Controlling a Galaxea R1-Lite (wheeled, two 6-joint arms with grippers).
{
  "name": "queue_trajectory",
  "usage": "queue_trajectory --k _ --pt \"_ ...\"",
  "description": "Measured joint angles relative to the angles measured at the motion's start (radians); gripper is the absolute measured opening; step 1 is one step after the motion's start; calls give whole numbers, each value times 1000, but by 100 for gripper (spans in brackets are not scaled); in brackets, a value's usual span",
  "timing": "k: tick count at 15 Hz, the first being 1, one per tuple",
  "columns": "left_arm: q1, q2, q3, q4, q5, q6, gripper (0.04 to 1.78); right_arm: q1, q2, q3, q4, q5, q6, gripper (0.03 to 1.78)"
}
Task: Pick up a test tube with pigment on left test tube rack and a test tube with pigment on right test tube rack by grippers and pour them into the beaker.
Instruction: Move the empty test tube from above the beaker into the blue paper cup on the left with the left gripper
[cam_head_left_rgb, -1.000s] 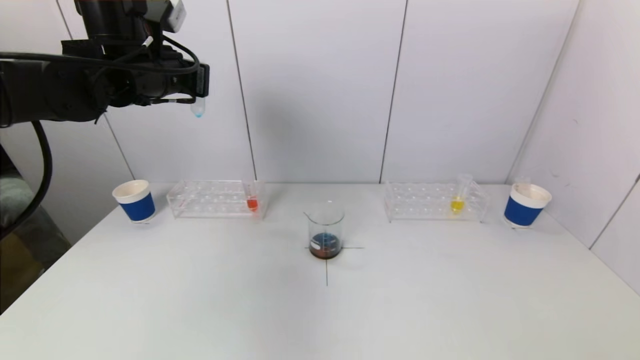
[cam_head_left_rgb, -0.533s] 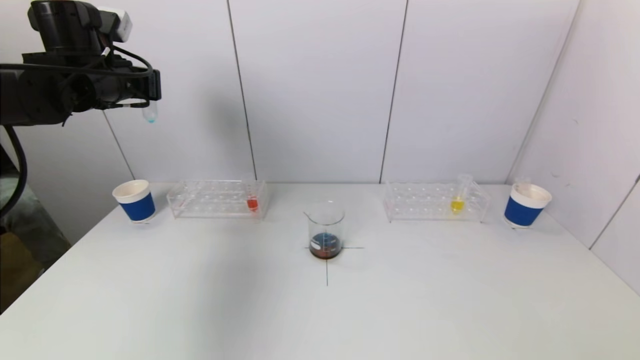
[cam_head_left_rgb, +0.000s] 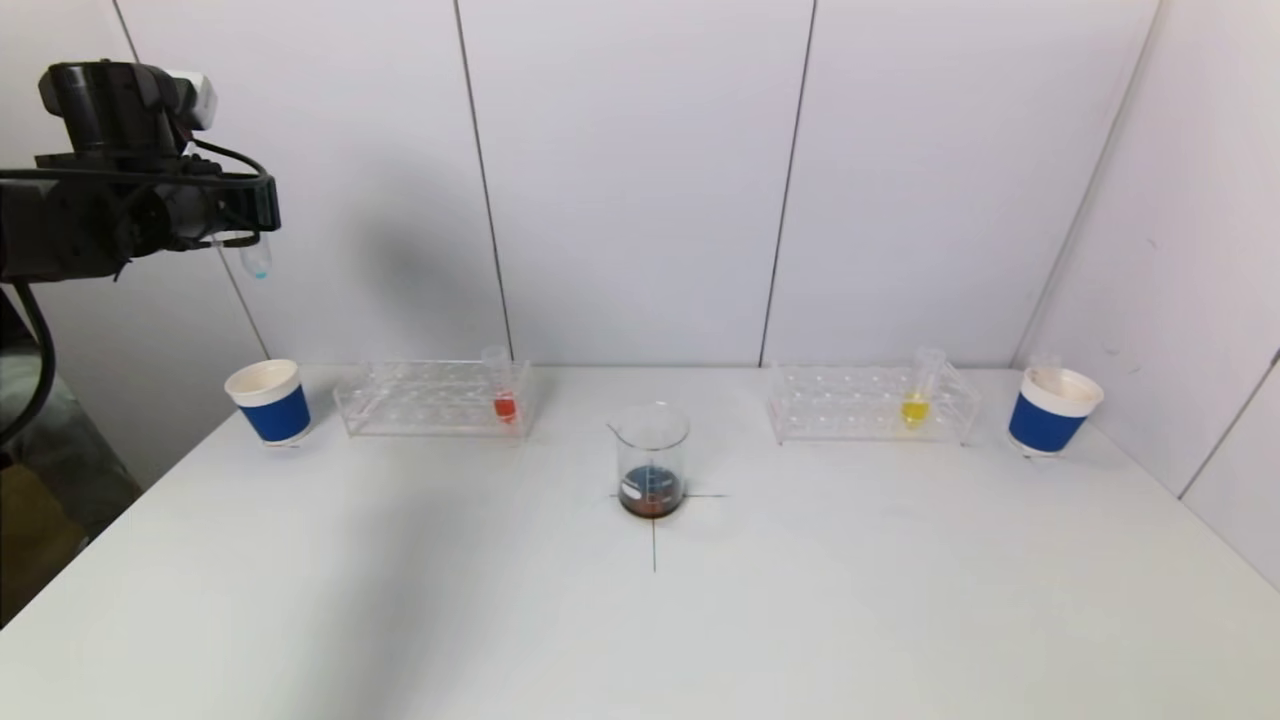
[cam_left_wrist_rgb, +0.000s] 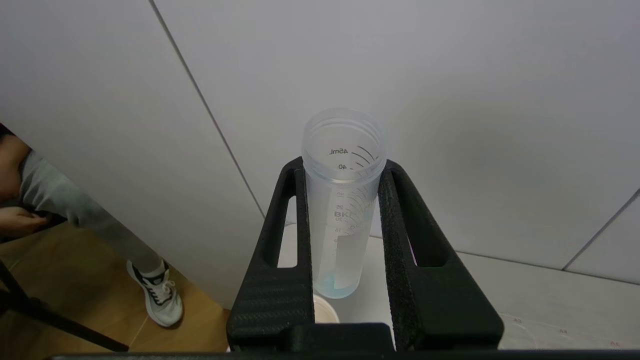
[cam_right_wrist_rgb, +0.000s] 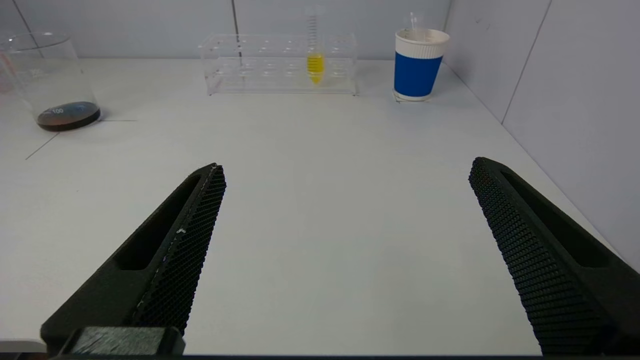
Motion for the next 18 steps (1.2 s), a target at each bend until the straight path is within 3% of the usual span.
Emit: queue_trajectory --k 8,18 --pt "78 73 64 -95 -5 -27 42 0 0 0 0 0 0 177" --pt "85 90 257 -209 -5 -45 42 0 0 0 0 0 0 177"
